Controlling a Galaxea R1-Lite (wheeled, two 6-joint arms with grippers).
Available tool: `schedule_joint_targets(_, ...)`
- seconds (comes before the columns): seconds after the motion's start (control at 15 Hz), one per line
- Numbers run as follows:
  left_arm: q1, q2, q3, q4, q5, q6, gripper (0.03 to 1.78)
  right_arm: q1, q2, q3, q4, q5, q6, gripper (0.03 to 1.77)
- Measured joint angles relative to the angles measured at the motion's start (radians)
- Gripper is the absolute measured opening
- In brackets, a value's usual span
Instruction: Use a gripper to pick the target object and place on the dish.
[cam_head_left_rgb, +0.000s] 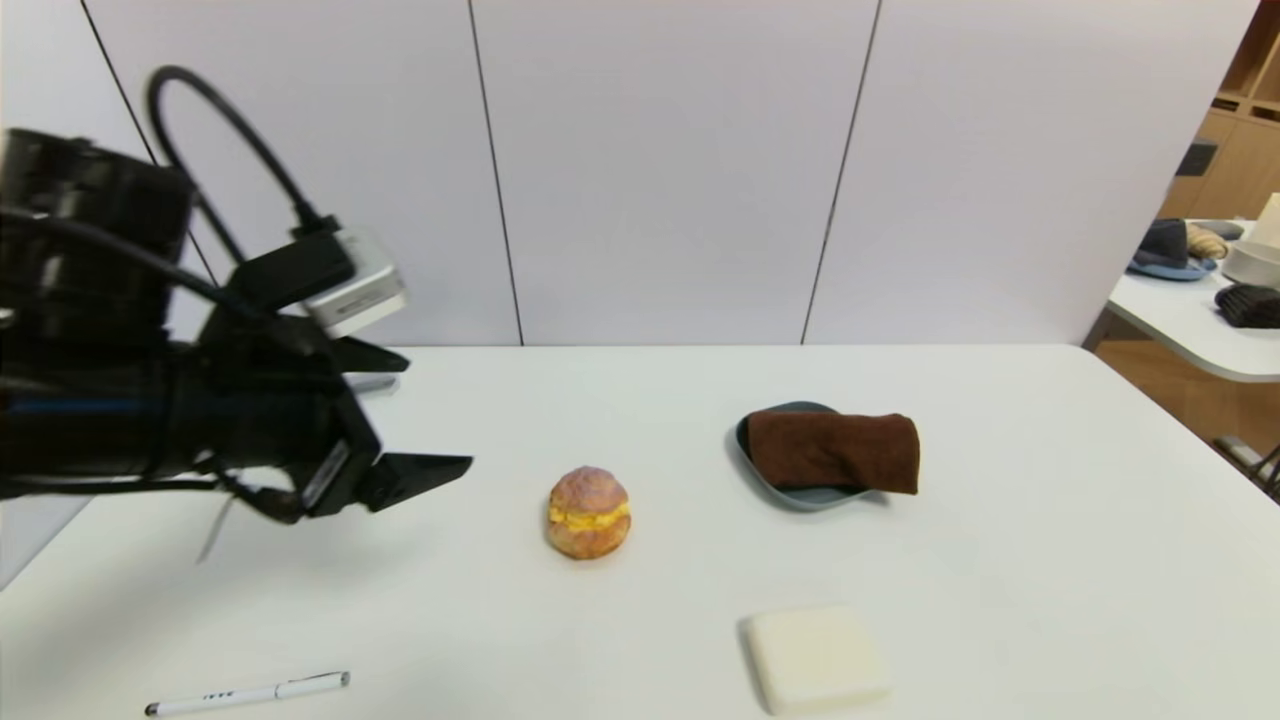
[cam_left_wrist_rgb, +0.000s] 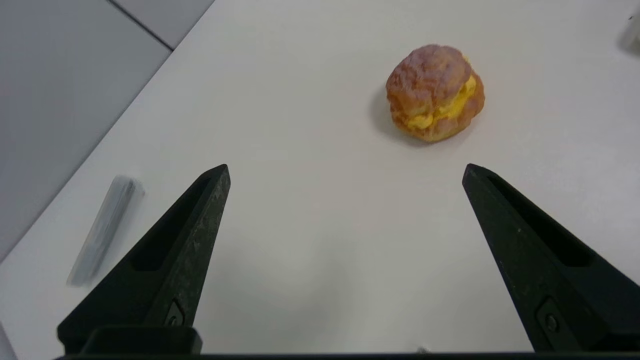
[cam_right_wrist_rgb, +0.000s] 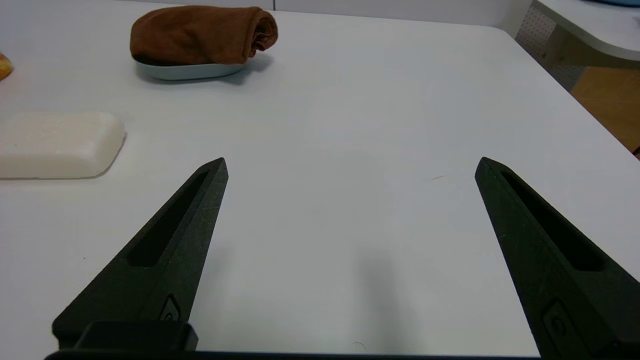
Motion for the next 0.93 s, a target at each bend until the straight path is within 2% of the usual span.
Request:
schedule_joint_targets(0.27,0.113,-0.336,0.269,-0.064,0.007,-0.092,1.69,0.0,0.0,0.0,0.0,0.0,0.0,1.71)
schedule_joint_targets(0.6,0.173,-0.693,0.427,-0.089,0.011,-0.229,1.69,0.0,0.0,0.0,0.0,0.0,0.0,1.71)
schedule_joint_targets(0.93,0.245,-0.966,0.624,-0.146,0.01,-0.274,1.69,0.0,0.0,0.0,0.0,0.0,0.0,1.71)
